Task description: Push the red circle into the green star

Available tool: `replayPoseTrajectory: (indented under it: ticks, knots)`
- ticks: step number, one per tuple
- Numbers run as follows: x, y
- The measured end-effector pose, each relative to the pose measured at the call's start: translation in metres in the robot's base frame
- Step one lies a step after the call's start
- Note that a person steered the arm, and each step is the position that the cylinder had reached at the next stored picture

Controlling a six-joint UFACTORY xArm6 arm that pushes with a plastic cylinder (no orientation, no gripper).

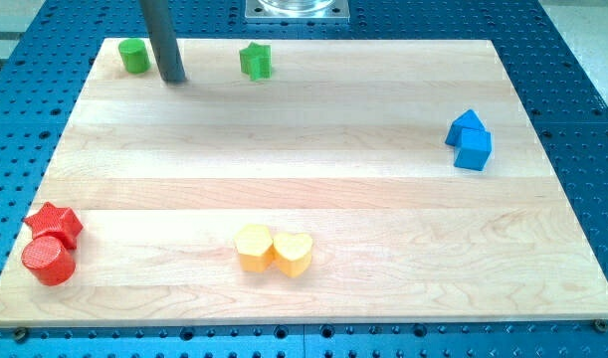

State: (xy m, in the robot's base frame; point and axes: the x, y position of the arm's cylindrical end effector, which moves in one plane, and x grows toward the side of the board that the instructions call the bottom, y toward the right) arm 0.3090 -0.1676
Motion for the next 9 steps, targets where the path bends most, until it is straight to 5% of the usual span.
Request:
replayPoseTrajectory:
  ticks: [1,2,4,6,8,9]
  knots:
    - [0.080,-0.026]
    - [0.102,-0.109]
    - [0.138,-0.137]
    - [0.293,-0.136]
    - [0.175,0.012]
    - [0.172,0.005]
